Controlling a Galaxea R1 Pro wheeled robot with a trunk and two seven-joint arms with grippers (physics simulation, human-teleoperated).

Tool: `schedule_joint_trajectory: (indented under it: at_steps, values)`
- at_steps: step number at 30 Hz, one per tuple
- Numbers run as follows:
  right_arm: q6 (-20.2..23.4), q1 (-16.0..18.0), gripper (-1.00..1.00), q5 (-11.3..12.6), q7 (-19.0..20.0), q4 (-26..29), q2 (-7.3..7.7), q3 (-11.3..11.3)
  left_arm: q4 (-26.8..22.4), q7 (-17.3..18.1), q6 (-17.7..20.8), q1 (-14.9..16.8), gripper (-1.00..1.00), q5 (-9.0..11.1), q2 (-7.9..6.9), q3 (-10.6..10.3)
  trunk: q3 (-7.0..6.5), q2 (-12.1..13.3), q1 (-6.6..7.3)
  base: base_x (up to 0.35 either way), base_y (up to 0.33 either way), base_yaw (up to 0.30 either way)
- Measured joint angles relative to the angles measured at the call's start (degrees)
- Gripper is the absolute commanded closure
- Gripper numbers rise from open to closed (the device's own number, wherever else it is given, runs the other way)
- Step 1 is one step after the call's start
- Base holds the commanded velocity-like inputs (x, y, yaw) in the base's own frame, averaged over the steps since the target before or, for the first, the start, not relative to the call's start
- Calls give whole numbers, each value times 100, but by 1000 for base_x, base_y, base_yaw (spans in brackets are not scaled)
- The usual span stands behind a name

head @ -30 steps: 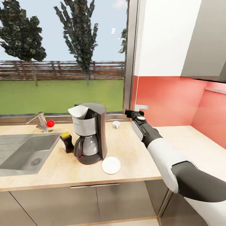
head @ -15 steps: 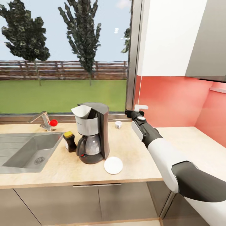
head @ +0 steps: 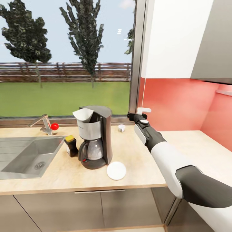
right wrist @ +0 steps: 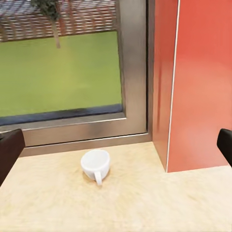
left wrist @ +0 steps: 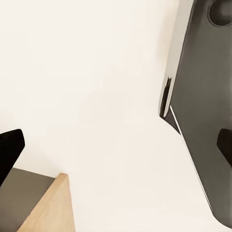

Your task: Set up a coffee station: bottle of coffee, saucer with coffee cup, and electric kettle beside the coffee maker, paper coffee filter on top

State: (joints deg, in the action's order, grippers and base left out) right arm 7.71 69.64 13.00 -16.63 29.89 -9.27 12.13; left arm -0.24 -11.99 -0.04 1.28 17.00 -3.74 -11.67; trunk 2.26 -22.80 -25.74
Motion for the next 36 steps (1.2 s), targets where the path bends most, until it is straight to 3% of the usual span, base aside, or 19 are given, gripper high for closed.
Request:
schedule_joint_trajectory:
  at_steps: [14,24,36]
  values:
    - [8,0,-100,0,-7,7,-1,-7,-1,0,-4,0,-100,6,27,10,27,-1,2,330,-1,56]
    - [-1,1,-100,5,-14,7,6,-18,0,3,-4,0,-100,6,36,3,27,-1,1,279,-186,0]
    - [8,0,-100,9,-13,7,7,-11,24,-9,1,-20,-100,0,40,4,27,0,-1,92,-83,0]
